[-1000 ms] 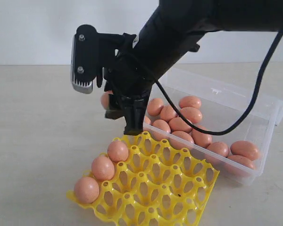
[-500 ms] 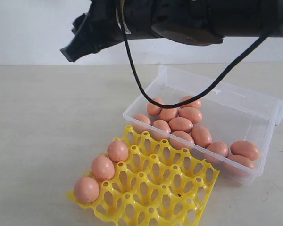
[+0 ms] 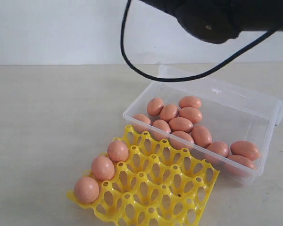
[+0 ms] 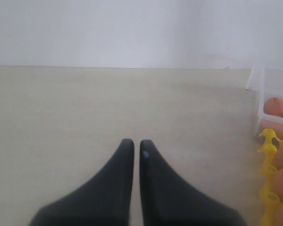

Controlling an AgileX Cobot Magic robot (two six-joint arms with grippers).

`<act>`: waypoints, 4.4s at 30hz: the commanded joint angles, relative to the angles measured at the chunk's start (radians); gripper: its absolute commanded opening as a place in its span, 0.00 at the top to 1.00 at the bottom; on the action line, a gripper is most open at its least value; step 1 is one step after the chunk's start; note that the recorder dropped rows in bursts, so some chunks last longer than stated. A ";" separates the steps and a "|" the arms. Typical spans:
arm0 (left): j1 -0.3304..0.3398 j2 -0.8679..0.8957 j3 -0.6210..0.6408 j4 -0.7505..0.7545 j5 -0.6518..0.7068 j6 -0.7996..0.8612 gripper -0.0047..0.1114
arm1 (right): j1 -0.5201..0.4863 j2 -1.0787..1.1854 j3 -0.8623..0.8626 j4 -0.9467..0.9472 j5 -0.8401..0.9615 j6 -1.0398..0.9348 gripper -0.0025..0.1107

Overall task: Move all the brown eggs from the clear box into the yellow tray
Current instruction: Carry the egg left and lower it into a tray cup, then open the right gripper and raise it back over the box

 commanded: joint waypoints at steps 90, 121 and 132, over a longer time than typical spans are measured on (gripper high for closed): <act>-0.005 -0.003 0.004 0.003 -0.008 0.003 0.92 | -0.190 0.241 0.317 -0.644 0.158 0.227 0.68; -0.005 -0.003 0.004 0.003 -0.006 0.003 0.92 | -0.190 0.241 0.317 -0.721 0.181 0.231 0.45; -0.005 -0.003 0.004 0.003 -0.006 0.003 0.92 | -0.190 0.156 0.317 -0.719 0.122 0.253 0.46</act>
